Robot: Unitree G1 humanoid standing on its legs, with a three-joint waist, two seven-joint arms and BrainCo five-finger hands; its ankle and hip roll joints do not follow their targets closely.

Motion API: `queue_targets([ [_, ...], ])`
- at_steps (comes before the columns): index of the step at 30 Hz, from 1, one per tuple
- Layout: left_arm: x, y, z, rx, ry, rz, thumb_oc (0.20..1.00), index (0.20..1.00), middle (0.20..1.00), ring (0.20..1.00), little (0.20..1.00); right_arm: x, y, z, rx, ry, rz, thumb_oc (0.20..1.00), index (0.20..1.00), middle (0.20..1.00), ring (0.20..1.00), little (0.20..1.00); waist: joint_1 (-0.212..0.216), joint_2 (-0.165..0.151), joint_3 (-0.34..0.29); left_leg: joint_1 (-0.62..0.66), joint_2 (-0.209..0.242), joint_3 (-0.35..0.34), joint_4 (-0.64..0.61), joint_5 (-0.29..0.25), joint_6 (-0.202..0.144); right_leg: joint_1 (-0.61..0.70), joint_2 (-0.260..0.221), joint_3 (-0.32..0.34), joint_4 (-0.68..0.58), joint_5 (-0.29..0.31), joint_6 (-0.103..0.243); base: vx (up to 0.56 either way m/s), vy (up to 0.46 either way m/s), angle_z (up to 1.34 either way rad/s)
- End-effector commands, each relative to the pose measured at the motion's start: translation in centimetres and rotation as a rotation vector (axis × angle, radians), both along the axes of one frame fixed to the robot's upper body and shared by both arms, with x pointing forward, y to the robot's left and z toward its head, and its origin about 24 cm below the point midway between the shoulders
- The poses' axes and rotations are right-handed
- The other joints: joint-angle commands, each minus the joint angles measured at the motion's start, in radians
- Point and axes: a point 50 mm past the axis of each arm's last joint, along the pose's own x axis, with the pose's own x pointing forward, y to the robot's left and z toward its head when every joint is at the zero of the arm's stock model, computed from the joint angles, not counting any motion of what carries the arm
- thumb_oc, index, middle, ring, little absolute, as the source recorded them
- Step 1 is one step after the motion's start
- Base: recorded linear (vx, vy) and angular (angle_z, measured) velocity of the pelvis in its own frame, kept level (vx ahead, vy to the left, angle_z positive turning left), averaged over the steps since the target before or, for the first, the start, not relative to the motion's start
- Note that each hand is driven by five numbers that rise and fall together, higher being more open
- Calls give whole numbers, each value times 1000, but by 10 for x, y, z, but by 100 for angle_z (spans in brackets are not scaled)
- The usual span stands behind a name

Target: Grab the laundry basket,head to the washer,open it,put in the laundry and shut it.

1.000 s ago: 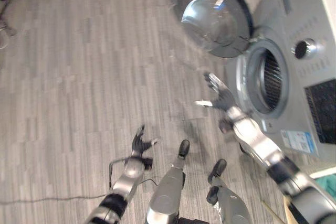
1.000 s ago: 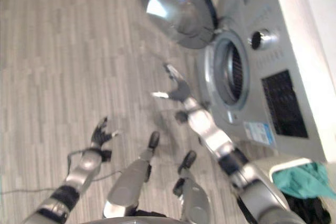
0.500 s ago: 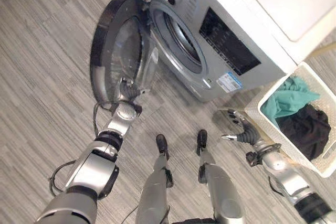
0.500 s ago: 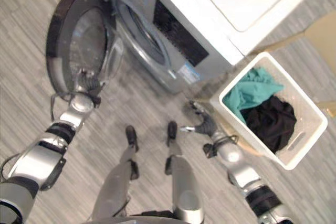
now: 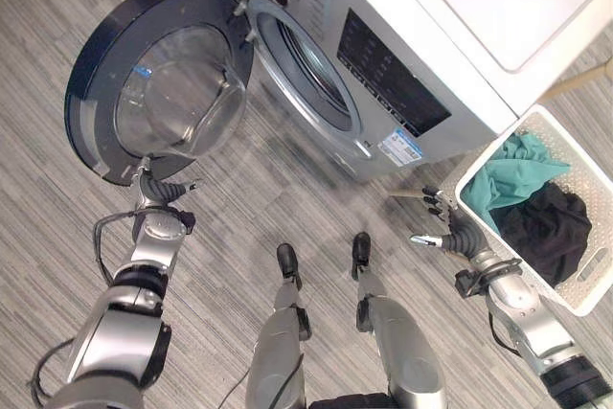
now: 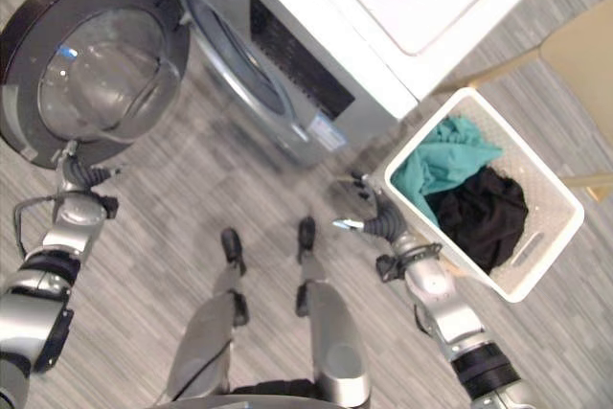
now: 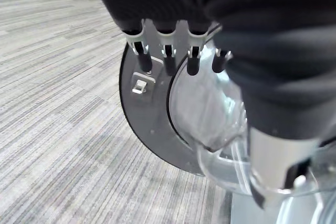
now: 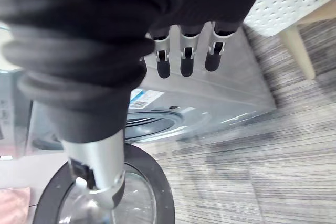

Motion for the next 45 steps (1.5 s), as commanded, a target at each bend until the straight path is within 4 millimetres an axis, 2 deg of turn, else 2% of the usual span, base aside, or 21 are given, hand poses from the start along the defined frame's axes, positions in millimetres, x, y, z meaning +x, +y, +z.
queue_targets([
  [1, -20, -13, -39, -70, 51, -5, 1000, 1000, 1000, 1000, 1000, -7, 2, -2, 4, -29, -20, 1000, 1000, 1000, 1000, 1000, 22, -1, -131, 2, -61, -27, 58, -129, 15, 17, -88, 3, 107, -172, 108, 83, 15, 9],
  [3, -37, -32, -65, -132, 102, -51, 1000, 1000, 1000, 1000, 1000, -5, 0, -3, -19, -34, -45, 1000, 1000, 1000, 1000, 1000, 23, 10, -150, 36, -65, -14, 48, -141, 20, 35, -95, 2, 123, -182, 111, 122, 40, -2],
  [4, -58, -44, -89, -196, 153, -59, 1000, 1000, 1000, 1000, 1000, -3, -2, -1, -72, -51, -65, 1000, 1000, 1000, 1000, 1000, 23, 21, -162, 77, -68, 6, 49, -160, 27, 50, -99, 6, 152, -193, 115, 90, 44, -6],
  [5, -58, -44, -89, -196, 153, -59, 1000, 1000, 1000, 1000, 1000, -3, -2, -1, -72, -51, -65, 1000, 1000, 1000, 1000, 1000, 23, 21, -163, 74, -68, 7, 49, -158, 28, 48, -99, 7, 150, -190, 114, 117, 47, -13],
  [6, -79, -51, -110, -244, 224, -60, 1000, 1000, 1000, 1000, 1000, -1, -2, 1, -120, -68, -75, 1000, 1000, 1000, 1000, 1000, 26, 27, -169, 111, -61, 39, 64, -180, 35, 57, -101, 4, 184, -200, 117, 55, 17, -23],
  [8, -93, -53, -122, -271, 270, -50, 1000, 1000, 1000, 1000, 1000, 0, -3, 1, -146, -70, -80, 1000, 1000, 1000, 1000, 1000, 30, 29, -168, 141, -54, 62, 75, -196, 37, 68, -103, -2, 203, -208, 119, 85, 2, -40],
  [11, -128, -53, -148, -328, 385, -4, 1000, 1000, 1000, 1000, 1000, 1, -3, -1, -225, -70, -83, 1000, 1000, 1000, 1000, 1000, 59, 39, -187, 204, -20, 135, 86, -208, 35, 84, -137, -138, 267, -212, 112, 72, -60, -87],
  [12, -129, -53, -148, -328, 385, -4, 1000, 1000, 1000, 1000, 1000, 0, -3, -1, -225, -70, -83, 1000, 1000, 1000, 1000, 1000, 59, 39, -187, 206, -20, 135, 85, -208, 34, 85, -138, -138, 268, -213, 112, 210, -201, -136],
  [13, -155, -53, -166, -361, 482, 30, 1000, 1000, 1000, 1000, 1000, -2, -7, -7, -278, -53, -101, 1000, 1000, 1000, 1000, 1000, 68, 50, -235, 266, 9, 176, 68, -218, 17, 113, -164, -288, 315, -246, 107, 188, -171, -75],
  [15, -161, -55, -171, -366, 515, 32, 1000, 1000, 1000, 1000, 1000, -5, -11, -11, -290, -46, -128, 1000, 1000, 1000, 1000, 1000, 54, 51, -249, 279, 15, 180, 69, -219, 12, 117, -152, -275, 309, -255, 104, 186, -249, -63],
  [17, -174, -63, -182, -382, 576, 17, 1000, 1000, 1000, 1000, 1000, -22, -27, -29, -307, 18, -225, 1000, 1000, 1000, 1000, 1000, 27, 47, -286, 281, 40, 191, 147, -237, -15, 193, -95, -207, 193, -273, 87, 203, -330, -55],
  [22, -179, -82, -191, -424, 622, -24, 1000, 1000, 1000, 1000, 1000, -26, -31, -38, -350, 56, -239, 1000, 1000, 1000, 1000, 1000, 18, 56, -278, 240, 116, 177, 382, -209, -54, 269, -35, -144, 97, -282, 42, 75, -215, -56],
  [25, -176, -97, -193, -455, 624, -78, 1000, 1000, 1000, 1000, 1000, -17, -29, -36, -408, 44, -204, 1000, 1000, 1000, 1000, 1000, 39, 51, -262, 161, 60, 37, 384, -204, -31, 270, -28, -90, 85, -280, 25, -54, -66, -68],
  [26, -176, -97, -193, -456, 624, -78, 1000, 1000, 1000, 1000, 1000, -17, -29, -36, -408, 43, -204, 1000, 1000, 1000, 1000, 1000, 39, 51, -261, 161, 60, 37, 384, -204, -30, 270, -28, -90, 85, -281, 25, 69, -17, -129],
  [27, -178, -102, -195, -464, 636, -102, 1000, 1000, 1000, 1000, 1000, -12, -28, -35, -451, 38, -176, 1000, 1000, 1000, 1000, 1000, 52, 51, -260, 130, 20, -42, 313, -210, -27, 276, -24, -60, 80, -285, 31, 95, -8, -118],
  [28, -180, -104, -196, -461, 648, -107, 1000, 1000, 1000, 1000, 1000, -11, -27, -35, -467, 37, -165, 1000, 1000, 1000, 1000, 1000, 58, 56, -257, 128, 9, -69, 277, -203, -30, 281, -15, -46, 79, -287, 34, 145, 21, -111],
  [31, -185, -104, -199, -465, 665, -113, 1000, 1000, 1000, 1000, 1000, -3, -28, -32, -555, 23, -131, 1000, 1000, 1000, 1000, 1000, 83, 72, -246, 77, -36, -156, 194, -138, -40, 284, 10, -2, 84, -293, 36, 87, 44, -63],
  [37, -189, -93, -199, -451, 674, -91, 1000, 1000, 1000, 1000, 1000, 17, -24, -24, -706, -25, -80, 1000, 1000, 1000, 1000, 1000, 108, 68, -229, 92, -43, -150, 163, -148, -18, 248, 1, 24, 113, -300, 45, 63, 139, -36],
  [42, -168, -81, -186, -395, 591, -91, 1000, 1000, 1000, 1000, 1000, 60, -14, -11, -834, -69, -100, 1000, 1000, 1000, 1000, 1000, 168, 59, -167, 5, -53, -152, 141, -124, -2, 115, -18, 23, 144, -262, 58, -91, 115, 6],
  [44, -157, -77, -180, -373, 552, -93, 1000, 1000, 1000, 1000, 1000, 83, -15, -12, -922, -13, -143, 1000, 1000, 1000, 1000, 1000, 219, 60, -136, -51, -67, -182, 125, -97, -6, 68, -28, -3, 140, -244, 61, -66, 46, 36],
  [45, -157, -77, -180, -373, 551, -93, 1000, 1000, 1000, 1000, 1000, 84, -15, -12, -921, -14, -143, 1000, 1000, 1000, 1000, 1000, 218, 60, -136, -52, -67, -183, 125, -97, -6, 67, -28, -4, 141, -245, 61, -37, 4, 52],
])
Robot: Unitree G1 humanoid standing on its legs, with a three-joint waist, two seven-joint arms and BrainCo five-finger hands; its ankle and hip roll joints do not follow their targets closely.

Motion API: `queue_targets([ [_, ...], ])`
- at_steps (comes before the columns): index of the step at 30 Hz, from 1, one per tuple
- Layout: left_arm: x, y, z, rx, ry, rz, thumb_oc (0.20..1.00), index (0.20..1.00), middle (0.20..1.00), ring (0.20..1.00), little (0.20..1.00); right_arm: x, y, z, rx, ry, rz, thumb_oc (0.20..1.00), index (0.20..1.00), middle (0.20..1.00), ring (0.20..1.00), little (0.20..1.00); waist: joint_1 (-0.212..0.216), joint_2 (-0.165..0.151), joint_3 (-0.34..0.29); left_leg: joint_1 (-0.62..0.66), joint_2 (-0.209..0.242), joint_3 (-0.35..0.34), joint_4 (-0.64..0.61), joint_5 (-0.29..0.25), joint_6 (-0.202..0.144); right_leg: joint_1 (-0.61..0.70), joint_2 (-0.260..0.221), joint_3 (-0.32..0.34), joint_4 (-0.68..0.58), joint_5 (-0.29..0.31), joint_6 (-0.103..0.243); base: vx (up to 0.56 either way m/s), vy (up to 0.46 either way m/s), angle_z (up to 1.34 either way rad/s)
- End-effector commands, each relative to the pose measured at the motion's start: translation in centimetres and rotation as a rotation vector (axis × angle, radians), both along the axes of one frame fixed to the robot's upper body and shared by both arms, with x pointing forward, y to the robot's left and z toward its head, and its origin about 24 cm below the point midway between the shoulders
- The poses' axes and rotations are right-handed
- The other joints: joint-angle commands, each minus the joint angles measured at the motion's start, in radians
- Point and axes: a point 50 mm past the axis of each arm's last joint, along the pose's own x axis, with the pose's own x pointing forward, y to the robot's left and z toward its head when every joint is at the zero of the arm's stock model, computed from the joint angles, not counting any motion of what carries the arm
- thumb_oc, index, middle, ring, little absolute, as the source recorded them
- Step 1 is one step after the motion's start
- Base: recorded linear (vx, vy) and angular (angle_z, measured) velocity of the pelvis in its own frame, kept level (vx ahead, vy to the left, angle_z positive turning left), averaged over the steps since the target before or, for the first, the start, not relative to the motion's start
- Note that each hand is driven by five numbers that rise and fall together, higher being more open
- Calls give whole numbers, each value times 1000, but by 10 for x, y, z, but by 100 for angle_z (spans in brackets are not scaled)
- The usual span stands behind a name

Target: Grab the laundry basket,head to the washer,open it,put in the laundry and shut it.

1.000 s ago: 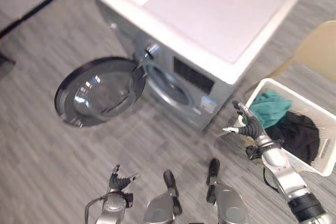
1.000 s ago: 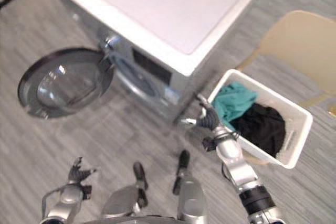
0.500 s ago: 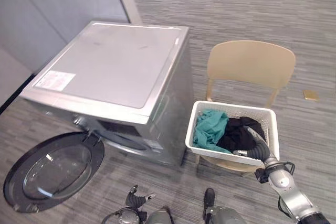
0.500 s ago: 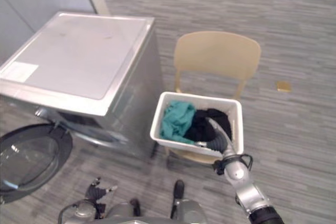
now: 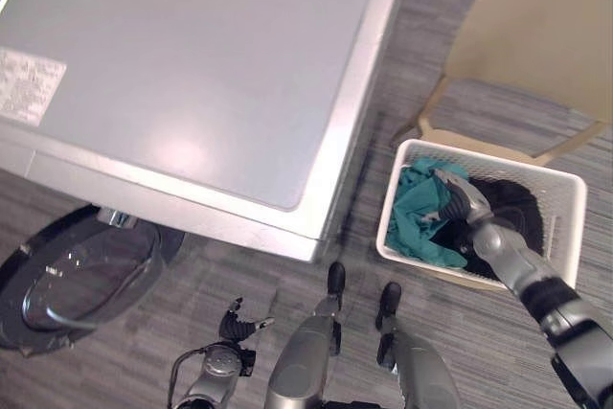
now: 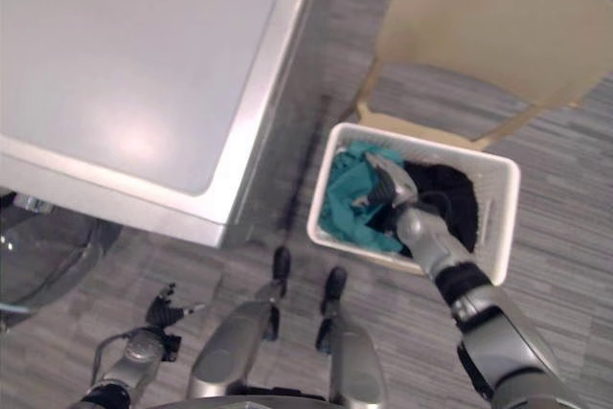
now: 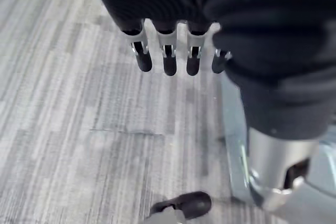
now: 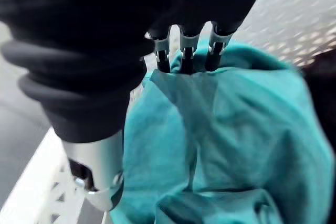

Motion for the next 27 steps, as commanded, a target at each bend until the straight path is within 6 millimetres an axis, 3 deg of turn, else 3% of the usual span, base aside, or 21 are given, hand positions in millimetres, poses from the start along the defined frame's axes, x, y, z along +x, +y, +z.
queue_targets([
  [1, -10, -1, -4, -15, -4, 39, 1000, 1000, 1000, 1000, 1000, -14, -6, -18, -27, 4, -20, 1000, 1000, 1000, 1000, 1000, 22, -26, -72, -31, 50, 0, 62, -76, -68, -24, -28, 67, 47, -83, 63, -33, -9, 50],
  [5, -2, 2, 1, 0, -27, 40, 1000, 1000, 1000, 1000, 1000, -5, -21, -21, -74, 33, -142, 1000, 1000, 1000, 1000, 1000, 44, -18, -59, -64, 42, -21, 56, -61, -71, -52, -30, 51, 51, -78, 63, -48, -22, 35],
  [7, 10, 1, 7, 11, -63, 30, 1000, 1000, 1000, 1000, 1000, -4, -43, -26, -94, 90, -299, 1000, 1000, 1000, 1000, 1000, 68, -1, -41, -87, 34, -39, 55, -47, -75, -65, -34, 32, 57, -82, 61, -62, -40, 21],
  [9, 16, 0, 9, 17, -72, 22, 1000, 1000, 1000, 1000, 1000, -4, -50, -26, -83, 107, -344, 1000, 1000, 1000, 1000, 1000, 73, 3, -37, -89, 32, -53, 50, -41, -78, -65, -33, 24, 58, -85, 62, -28, -43, 21],
  [10, 17, -1, 9, 16, -73, 18, 1000, 1000, 1000, 1000, 1000, -6, -49, -30, -72, 121, -351, 909, 909, 909, 909, 909, 74, 2, -39, -87, 32, -56, 46, -39, -79, -63, -33, 19, 58, -86, 62, -12, -40, 30],
  [11, 17, -3, 9, 13, -71, 13, 1000, 1000, 1000, 1000, 1000, -7, -49, -32, -58, 125, -356, 454, 454, 454, 454, 454, 73, 2, -41, -83, 32, -60, 40, -37, -80, -60, -32, 17, 56, -88, 62, -10, -33, 34],
  [12, 16, -4, 7, 10, -63, 15, 1000, 1000, 1000, 1000, 1000, -9, -49, -34, -41, 130, -352, 291, 291, 291, 291, 291, 69, 0, -43, -78, 32, -62, 35, -35, -81, -56, -31, 17, 54, -89, 62, -14, -34, 29],
  [13, 15, -5, 6, 7, -56, 16, 1000, 1000, 1000, 1000, 1000, -10, -45, -36, -18, 128, -338, 200, 200, 200, 200, 200, 66, -3, -46, -72, 34, -61, 30, -34, -83, -53, -30, 16, 52, -90, 61, -16, -33, 18],
  [16, 14, -5, 5, 1, -48, 25, 1000, 1000, 1000, 1000, 1000, -13, -42, -38, 32, 117, -320, 200, 200, 200, 200, 200, 52, -8, -52, -64, 36, -58, 21, -33, -84, -48, -28, 17, 50, -88, 61, -19, -17, 2],
  [18, 14, -6, 4, -10, -42, 35, 1000, 1000, 1000, 1000, 1000, -21, -38, -42, 163, 92, -309, 200, 200, 200, 200, 200, 31, -13, -56, -39, 42, -45, 7, -33, -85, -37, -26, 24, 46, -87, 62, -37, -21, -7],
  [21, 8, -7, 1, -40, -25, 59, 1000, 1000, 1000, 1000, 1000, -40, -23, -46, 582, 31, -320, 200, 200, 200, 200, 200, -17, -9, -80, 11, 51, -13, -10, -40, -83, -1, -25, 38, 30, -85, 63, -8, 13, -28],
  [23, 7, -7, 1, -42, -20, 62, 1000, 1000, 1000, 1000, 1000, -44, -19, -47, 670, 22, -314, 200, 200, 200, 200, 200, -25, -8, -87, 21, 52, -7, -11, -43, -82, 5, -25, 41, 26, -84, 64, 22, 14, -22],
  [24, 4, -5, 0, -45, -12, 67, 1000, 1000, 1000, 1000, 1000, -49, -11, -40, 838, -7, -284, 200, 200, 200, 200, 200, -39, -11, -99, 48, 53, 4, -9, -54, -78, 27, -26, 50, 21, -84, 67, 24, 17, -26],
  [27, -2, -2, -1, -54, 0, 76, 1000, 1000, 1000, 1000, 1000, -59, 0, -29, 970, -20, -172, 200, 200, 200, 200, 200, -57, -19, -134, 80, 54, 21, -5, -70, -69, 58, -27, 64, 5, -77, 73, 58, 27, -21],
])
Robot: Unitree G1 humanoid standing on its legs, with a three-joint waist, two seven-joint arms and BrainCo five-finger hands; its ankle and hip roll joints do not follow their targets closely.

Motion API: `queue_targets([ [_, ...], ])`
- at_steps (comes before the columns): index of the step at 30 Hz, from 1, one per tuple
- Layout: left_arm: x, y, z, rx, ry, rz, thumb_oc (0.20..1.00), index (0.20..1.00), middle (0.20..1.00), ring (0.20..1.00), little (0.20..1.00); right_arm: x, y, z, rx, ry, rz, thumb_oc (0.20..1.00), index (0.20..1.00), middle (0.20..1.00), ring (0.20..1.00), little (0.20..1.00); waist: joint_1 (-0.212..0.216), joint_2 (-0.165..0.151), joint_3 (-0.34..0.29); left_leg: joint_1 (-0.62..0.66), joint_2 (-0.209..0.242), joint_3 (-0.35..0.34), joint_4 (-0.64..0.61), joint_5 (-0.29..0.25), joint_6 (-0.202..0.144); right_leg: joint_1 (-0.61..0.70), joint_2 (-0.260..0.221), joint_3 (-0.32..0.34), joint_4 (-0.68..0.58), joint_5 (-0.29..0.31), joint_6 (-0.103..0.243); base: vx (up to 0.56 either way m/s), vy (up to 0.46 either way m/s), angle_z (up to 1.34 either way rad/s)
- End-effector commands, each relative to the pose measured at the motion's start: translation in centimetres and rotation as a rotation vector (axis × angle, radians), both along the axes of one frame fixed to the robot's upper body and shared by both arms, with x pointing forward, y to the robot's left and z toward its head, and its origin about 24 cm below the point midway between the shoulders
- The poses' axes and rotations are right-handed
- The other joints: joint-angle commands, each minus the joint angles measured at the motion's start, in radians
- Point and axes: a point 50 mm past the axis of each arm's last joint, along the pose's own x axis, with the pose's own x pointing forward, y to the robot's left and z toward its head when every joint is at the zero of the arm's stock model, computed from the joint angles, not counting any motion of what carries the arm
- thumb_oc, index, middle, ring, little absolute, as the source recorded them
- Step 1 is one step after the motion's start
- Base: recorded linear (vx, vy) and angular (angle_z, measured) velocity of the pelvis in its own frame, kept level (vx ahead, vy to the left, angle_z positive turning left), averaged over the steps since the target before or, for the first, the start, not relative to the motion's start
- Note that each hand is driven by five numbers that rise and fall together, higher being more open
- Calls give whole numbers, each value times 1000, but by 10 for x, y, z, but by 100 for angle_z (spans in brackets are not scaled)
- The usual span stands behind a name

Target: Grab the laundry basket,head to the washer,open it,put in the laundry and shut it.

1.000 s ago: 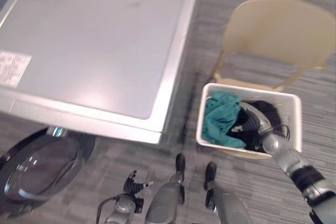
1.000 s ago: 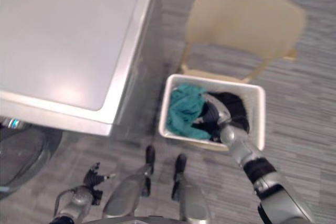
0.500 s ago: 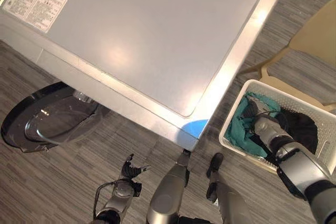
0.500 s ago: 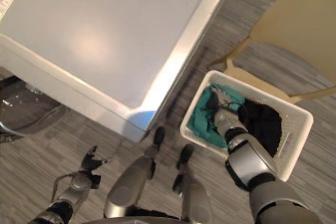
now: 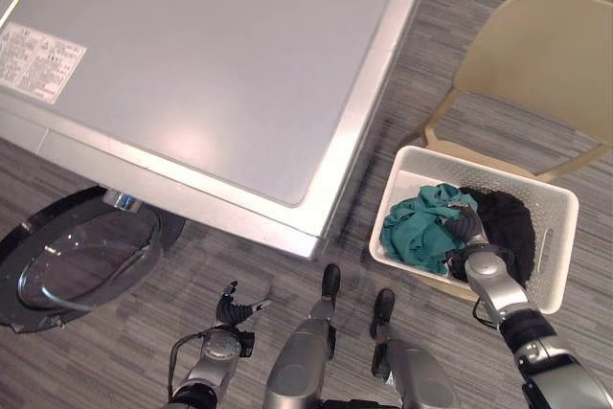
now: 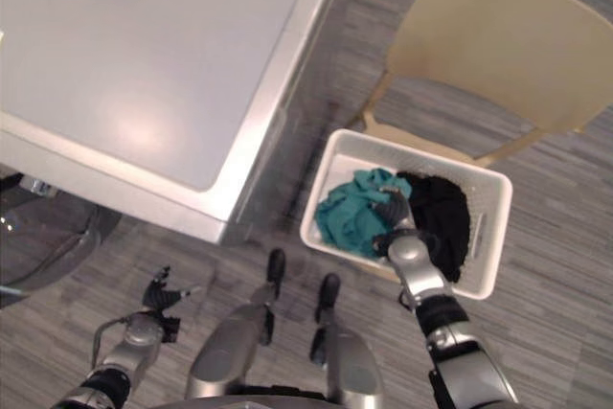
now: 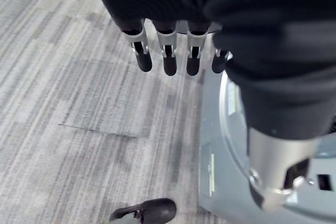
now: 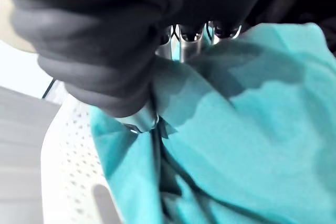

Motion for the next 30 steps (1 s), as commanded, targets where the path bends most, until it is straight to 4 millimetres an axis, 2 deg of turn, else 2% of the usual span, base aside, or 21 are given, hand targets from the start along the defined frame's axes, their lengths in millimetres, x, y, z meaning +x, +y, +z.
queue_targets([
  [1, -29, 1, -17, -31, 95, 39, 1000, 1000, 1000, 1000, 1000, -4, 14, 23, 152, -142, 136, 200, 200, 200, 200, 200, 0, -17, -138, -18, 31, 55, 50, -98, -38, -70, -59, 31, 72, -81, 74, 84, 48, -30],
  [8, -48, 3, -23, -69, 127, 68, 1000, 1000, 1000, 1000, 1000, -30, 43, 65, 334, -330, 401, 200, 200, 200, 200, 200, -19, -34, -217, 72, 20, 79, 72, -156, -7, -11, -73, 76, 91, -87, 92, 74, 97, -19],
  [11, -46, 5, -20, -66, 111, 66, 1000, 1000, 1000, 1000, 1000, -35, 55, 87, 337, -417, 491, 200, 200, 200, 200, 200, -24, -29, -204, 89, 21, 88, 68, -155, 7, -50, -79, 99, 192, -88, 109, -81, 90, -27],
  [14, -36, 5, -15, -53, 76, 44, 1000, 1000, 1000, 1000, 1000, -37, 63, 95, 364, -452, 533, 200, 200, 200, 200, 200, -25, -26, -183, 67, 29, 81, 83, -141, 9, -87, -68, 133, 260, -100, 114, -202, -12, -20],
  [15, -22, 5, -4, -40, 16, 15, 1000, 1000, 1000, 1000, 1000, -39, 64, 101, 374, -489, 542, 200, 200, 200, 200, 200, -23, -22, -176, 29, 31, 66, 106, -123, 10, -88, -43, 168, 335, -141, 99, -266, -90, 14],
  [18, -12, 4, 8, -47, -57, -3, 1000, 1000, 1000, 1000, 1000, -40, 59, 106, 360, -526, 512, 200, 200, 200, 200, 200, -3, -19, -200, -31, 27, 22, 123, -90, 6, -40, -6, 219, 443, -189, 80, -254, -153, 47],
  [19, -9, 4, 12, -48, -77, -11, 1000, 1000, 1000, 1000, 1000, -40, 56, 107, 349, -536, 492, 200, 200, 200, 200, 200, 8, -23, -218, -48, 22, 7, 123, -80, 2, -6, 1, 235, 450, -198, 77, -262, -302, 107],
  [20, -3, -1, 22, -56, -135, -34, 1000, 1000, 1000, 1000, 1000, -37, 57, 108, 324, -537, 476, 200, 200, 200, 200, 200, 38, -33, -232, -80, 18, -12, 113, -44, -18, 70, 20, 260, 377, -254, 50, -280, -330, 83],
  [22, 1, -3, 28, -71, -175, -32, 1000, 1000, 1000, 1000, 1000, -32, 61, 108, 353, -539, 464, 200, 200, 200, 200, 200, 60, -29, -236, -123, 24, -28, 92, 24, -63, 101, 47, 248, 260, -285, 20, -351, -303, 43],
  [24, 4, -9, 34, -105, -215, -27, 1000, 1000, 1000, 1000, 1000, -30, 60, 108, 347, -537, 449, 200, 200, 200, 200, 200, 68, -2, -230, -146, 31, -41, 35, 74, -92, 88, 84, 242, 216, -291, 0, -356, -207, 47],
  [26, 12, -19, 44, -134, -274, -56, 1000, 1000, 1000, 1000, 1000, -29, 56, 105, 301, -518, 427, 200, 200, 200, 200, 200, 58, 10, -213, -148, 29, 0, 8, 43, -88, 68, 81, 198, 205, -274, -3, -324, -93, 75],
  [27, 15, -22, 50, -130, -300, -85, 1000, 1000, 1000, 1000, 1000, -29, 55, 103, 287, -507, 424, 200, 200, 200, 200, 200, 50, 4, -203, -139, 23, 14, 23, 24, -80, 68, 64, 173, 201, -263, 1, -190, -19, 109],
  [28, 15, -22, 50, -130, -300, -85, 1000, 1000, 1000, 1000, 1000, -29, 55, 103, 286, -507, 425, 200, 200, 200, 200, 200, 50, 7, -205, -142, 26, 13, 25, 25, -81, 66, 67, 173, 199, -260, 1, -289, -16, 116],
  [29, 22, -29, 64, -124, -363, -156, 1000, 1000, 1000, 1000, 1000, -33, 53, 97, 269, -487, 424, 200, 200, 200, 200, 200, 38, -5, -204, -117, 21, 7, 96, -13, -66, 59, 34, 118, 172, -230, 11, -203, -5, 92],
  [30, 22, -29, 64, -124, -363, -156, 1000, 1000, 1000, 1000, 1000, -33, 53, 97, 268, -487, 424, 200, 200, 200, 200, 200, 37, -3, -206, -121, 22, 5, 97, -12, -67, 57, 36, 117, 170, -227, 11, -284, -6, 78],
])
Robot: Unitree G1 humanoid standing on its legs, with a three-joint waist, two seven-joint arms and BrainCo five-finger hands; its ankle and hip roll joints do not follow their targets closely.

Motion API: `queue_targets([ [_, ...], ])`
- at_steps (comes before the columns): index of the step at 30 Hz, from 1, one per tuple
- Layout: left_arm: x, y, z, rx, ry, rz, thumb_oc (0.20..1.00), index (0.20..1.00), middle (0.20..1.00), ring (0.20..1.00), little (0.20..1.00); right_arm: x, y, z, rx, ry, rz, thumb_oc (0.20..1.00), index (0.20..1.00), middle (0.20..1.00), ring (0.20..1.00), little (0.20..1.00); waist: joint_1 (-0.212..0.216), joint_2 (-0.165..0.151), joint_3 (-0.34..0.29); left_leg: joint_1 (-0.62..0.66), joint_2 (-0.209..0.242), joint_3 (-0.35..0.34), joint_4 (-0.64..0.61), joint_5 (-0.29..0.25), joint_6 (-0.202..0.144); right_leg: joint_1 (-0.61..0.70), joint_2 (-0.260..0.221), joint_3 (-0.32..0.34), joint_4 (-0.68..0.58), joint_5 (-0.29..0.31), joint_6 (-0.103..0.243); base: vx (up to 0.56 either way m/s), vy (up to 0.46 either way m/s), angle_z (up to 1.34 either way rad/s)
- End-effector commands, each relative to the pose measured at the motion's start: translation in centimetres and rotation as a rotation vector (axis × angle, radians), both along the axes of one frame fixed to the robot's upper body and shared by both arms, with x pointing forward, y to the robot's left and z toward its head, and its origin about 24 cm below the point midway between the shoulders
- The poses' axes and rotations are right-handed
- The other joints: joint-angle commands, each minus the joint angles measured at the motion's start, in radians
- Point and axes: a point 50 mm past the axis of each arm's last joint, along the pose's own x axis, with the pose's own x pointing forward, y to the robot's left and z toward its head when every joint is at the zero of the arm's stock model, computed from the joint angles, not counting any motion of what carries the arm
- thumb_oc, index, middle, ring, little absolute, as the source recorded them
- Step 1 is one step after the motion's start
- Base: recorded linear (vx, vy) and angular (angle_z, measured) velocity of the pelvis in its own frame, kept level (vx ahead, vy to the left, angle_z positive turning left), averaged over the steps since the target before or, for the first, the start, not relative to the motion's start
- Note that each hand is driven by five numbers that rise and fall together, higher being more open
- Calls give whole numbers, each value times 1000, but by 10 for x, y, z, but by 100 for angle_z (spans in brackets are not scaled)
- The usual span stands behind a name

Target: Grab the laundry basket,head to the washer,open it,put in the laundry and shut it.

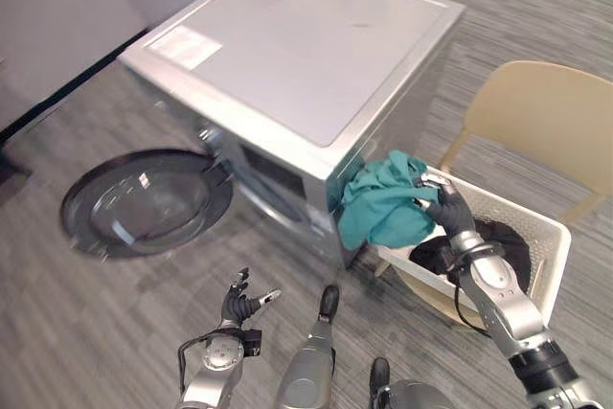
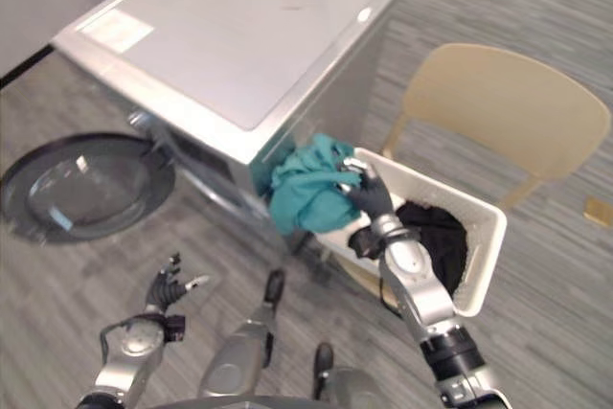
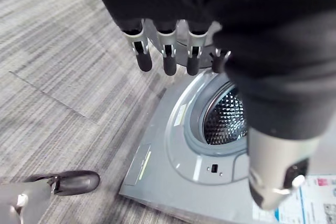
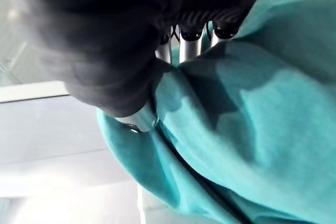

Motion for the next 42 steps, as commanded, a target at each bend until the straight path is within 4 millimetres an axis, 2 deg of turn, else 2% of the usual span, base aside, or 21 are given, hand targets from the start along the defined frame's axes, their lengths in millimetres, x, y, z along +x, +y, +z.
queue_targets([
  [1, 28, -5, 37, 23, -198, -90, 1000, 1000, 1000, 1000, 1000, -3, 6, 37, 13, -200, 18, 200, 200, 200, 200, 200, -33, -51, -29, -2, -69, 2, 114, 42, 49, 29, -73, -17, -76, -16, 164, -259, 4, 106],
  [3, 45, -25, 72, 43, -363, -223, 1000, 1000, 1000, 1000, 1000, -7, 3, 29, 7, -176, 7, 200, 200, 200, 200, 200, -78, -85, -46, 108, -23, 47, 223, -108, 57, 4, -129, -96, -115, 16, 167, -310, 70, 140],
  [4, 48, -31, 78, 46, -391, -260, 1000, 1000, 1000, 1000, 1000, -6, 4, 27, 12, -167, 9, 200, 200, 200, 200, 200, -91, -84, -58, 152, -4, 63, 203, -122, 53, 3, -133, -115, -125, 20, 170, -105, 154, 106],
  [8, 59, -57, 102, 69, -503, -392, 1000, 1000, 1000, 1000, 1000, -7, 8, 23, 48, -143, 17, 200, 200, 200, 200, 200, -117, -68, -108, 215, -8, 82, 12, -69, 46, 15, -134, -162, -168, 54, 191, 26, 169, 73],
  [11, 64, -70, 110, 88, -542, -449, 1000, 1000, 1000, 1000, 1000, -7, 14, 21, 71, -133, 35, 200, 200, 200, 200, 200, -125, -71, -118, 237, -22, 67, -36, -54, 46, 23, -139, -173, -180, 65, 199, 13, 123, 43],
  [17, 80, -117, 135, 125, -655, -625, 1000, 1000, 1000, 1000, 1000, 1, 69, 37, 176, -158, 229, 200, 200, 200, 200, 200, -114, -106, -129, 265, -47, 68, -44, -74, 72, 32, -165, -149, -167, 85, 229, -3, 177, -9],
  [19, 84, -130, 135, 114, -648, -662, 1000, 1000, 1000, 1000, 1000, 1, 88, 47, 220, -173, 299, 200, 200, 200, 200, 200, -106, -115, -130, 270, -52, 70, -41, -80, 81, 32, -172, -140, -163, 90, 236, -2, 99, -4],
  [20, 84, -131, 135, 114, -649, -662, 1000, 1000, 1000, 1000, 1000, 1, 88, 47, 220, -174, 299, 200, 200, 200, 200, 200, -105, -115, -128, 271, -52, 71, -41, -81, 81, 32, -172, -139, -163, 90, 236, -17, 96, 10],
  [24, 93, -155, 140, 168, -672, -723, 1000, 1000, 1000, 1000, 1000, -6, 129, 51, 362, -118, 455, 200, 200, 200, 200, 200, -95, -124, -125, 271, -64, 71, -29, -87, 95, 28, -179, -112, -150, 97, 247, -27, 75, 10],
  [25, 95, -159, 144, 186, -694, -730, 376, 376, 376, 376, 376, -11, 140, 48, 403, -82, 509, 200, 200, 200, 200, 200, -97, -126, -120, 265, -67, 65, -20, -87, 100, 16, -168, -69, -128, 92, 249, -66, 50, 8],
  [26, 99, -161, 148, 195, -717, -721, 200, 200, 200, 200, 200, -14, 148, 42, 413, -35, 550, 1000, 1000, 1000, 1000, 1000, -106, -126, -115, 253, -78, 48, -10, -83, 109, -5, -129, 41, -102, 84, 239, -67, 33, 15],
  [28, 100, -157, 147, 195, -711, -700, 200, 200, 200, 200, 200, -15, 149, 39, 403, -22, 559, 1000, 1000, 1000, 1000, 1000, -105, -127, -118, 251, -81, 45, -10, -81, 111, 2, -127, 53, -112, 85, 235, -22, -11, 34],
  [30, 102, -135, 138, 162, -664, -589, 200, 200, 200, 200, 200, -14, 138, 33, 349, -21, 542, 1000, 1000, 1000, 1000, 1000, -97, -125, -131, 256, -83, 38, -14, -75, 110, 16, -115, 70, -122, 85, 224, 30, -64, 30],
  [32, 99, -107, 127, 130, -611, -473, 200, 200, 200, 200, 200, -12, 112, 25, 272, -29, 458, 1000, 1000, 1000, 1000, 1000, -99, -120, -143, 270, -81, 37, -25, -69, 106, 31, -114, 64, -137, 81, 220, 57, -75, 12],
  [33, 94, -89, 119, 126, -576, -410, 200, 200, 200, 200, 200, -12, 89, 17, 190, -38, 377, 1000, 1000, 1000, 1000, 1000, -104, -116, -151, 279, -79, 37, -32, -66, 104, 41, -114, 57, -146, 79, 218, 90, -117, 14],
  [34, 82, -57, 107, 129, -523, -317, 200, 200, 200, 200, 200, -18, 44, 3, -22, -52, 222, 1000, 1000, 1000, 1000, 1000, -112, -110, -159, 288, -75, 31, -36, -65, 100, 51, -114, 40, -152, 75, 217, 77, -96, 13],
  [35, 81, -57, 106, 128, -522, -317, 200, 200, 200, 200, 200, -18, 44, 3, -22, -51, 222, 1000, 1000, 1000, 1000, 1000, -113, -110, -160, 289, -75, 31, -36, -65, 100, 52, -114, 39, -152, 75, 217, 61, -88, 9],
  [38, 62, -28, 88, 121, -441, -227, 200, 200, 200, 200, 200, -29, 7, -17, -207, 1, 107, 1000, 1000, 1000, 1000, 1000, -117, -104, -163, 296, -72, 20, -38, -64, 99, 60, -112, 25, -155, 68, 215, 31, -55, 2],
  [39, 62, -28, 88, 121, -441, -227, 200, 200, 200, 200, 200, -29, 7, -17, -207, 1, 107, 1000, 1000, 1000, 1000, 1000, -117, -104, -163, 296, -72, 20, -38, -64, 99, 60, -112, 25, -155, 68, 215, 39, -66, 4],
  [40, 49, -7, 75, 127, -374, -161, 200, 200, 200, 200, 200, -36, -15, -35, -317, 69, 46, 1000, 1000, 1000, 1000, 1000, -117, -102, -158, 300, -69, 14, -36, -65, 97, 63, -109, 18, -155, 63, 213, 36, -63, 4],
  [42, 35, 10, 60, 126, -296, -105, 200, 200, 200, 200, 200, -44, -31, -52, -387, 150, 14, 1000, 1000, 1000, 1000, 1000, -115, -101, -152, 295, -68, 6, -25, -66, 95, 63, -107, 11, -156, 59, 209, 27, -71, 2],
])
